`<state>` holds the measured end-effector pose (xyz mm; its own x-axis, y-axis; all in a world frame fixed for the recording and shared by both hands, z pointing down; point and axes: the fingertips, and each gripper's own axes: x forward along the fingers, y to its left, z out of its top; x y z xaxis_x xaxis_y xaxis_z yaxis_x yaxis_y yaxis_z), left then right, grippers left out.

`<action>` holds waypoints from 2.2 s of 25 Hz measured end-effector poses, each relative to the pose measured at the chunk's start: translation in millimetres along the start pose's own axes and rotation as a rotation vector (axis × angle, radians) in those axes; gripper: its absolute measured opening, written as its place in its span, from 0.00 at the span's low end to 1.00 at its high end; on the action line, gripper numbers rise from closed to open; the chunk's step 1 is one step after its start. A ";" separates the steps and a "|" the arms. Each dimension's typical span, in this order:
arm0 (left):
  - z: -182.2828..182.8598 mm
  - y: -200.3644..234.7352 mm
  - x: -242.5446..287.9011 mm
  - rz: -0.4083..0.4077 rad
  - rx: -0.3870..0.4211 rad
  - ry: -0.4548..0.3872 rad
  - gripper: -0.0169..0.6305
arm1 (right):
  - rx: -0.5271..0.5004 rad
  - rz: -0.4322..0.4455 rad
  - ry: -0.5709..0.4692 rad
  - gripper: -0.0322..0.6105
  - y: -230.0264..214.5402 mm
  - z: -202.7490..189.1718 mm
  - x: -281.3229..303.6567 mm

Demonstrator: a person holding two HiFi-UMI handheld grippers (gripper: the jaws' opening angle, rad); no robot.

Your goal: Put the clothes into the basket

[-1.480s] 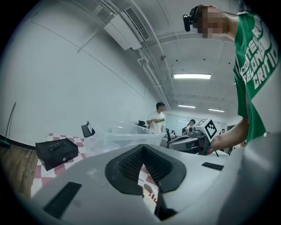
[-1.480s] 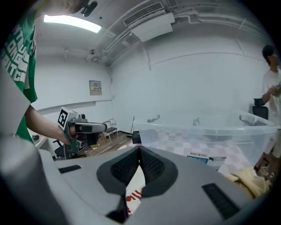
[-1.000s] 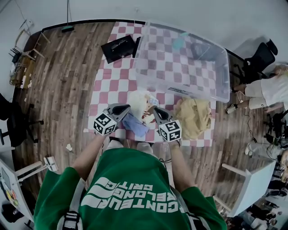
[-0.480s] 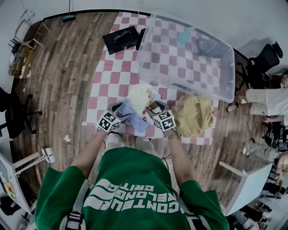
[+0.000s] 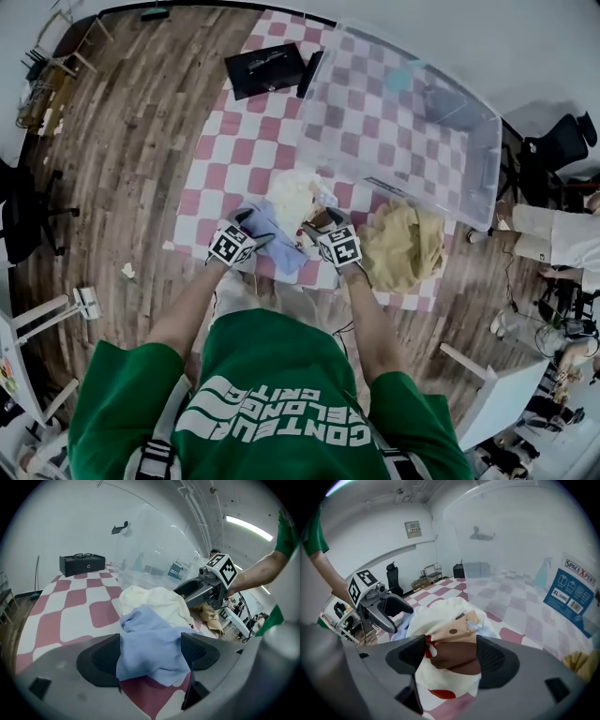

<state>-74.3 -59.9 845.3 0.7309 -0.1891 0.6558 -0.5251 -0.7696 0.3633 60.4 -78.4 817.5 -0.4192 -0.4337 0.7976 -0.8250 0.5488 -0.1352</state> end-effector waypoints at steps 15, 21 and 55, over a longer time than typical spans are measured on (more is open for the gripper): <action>11.6 -17.6 46.5 -0.045 -0.087 -0.008 0.61 | 0.066 0.043 0.076 0.56 1.1 -9.8 39.5; 19.0 -23.3 54.3 -0.063 -0.108 -0.029 0.60 | 0.078 0.018 0.085 0.53 1.7 -11.1 42.8; 72.3 -46.3 -9.4 -0.065 -0.013 -0.260 0.32 | 0.063 0.026 -0.154 0.25 44.5 51.0 -1.8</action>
<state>-25.4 -66.6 774.5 0.8497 -0.2916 0.4394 -0.4781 -0.7774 0.4087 5.1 -89.6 780.0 -0.4902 -0.5268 0.6944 -0.8329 0.5178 -0.1952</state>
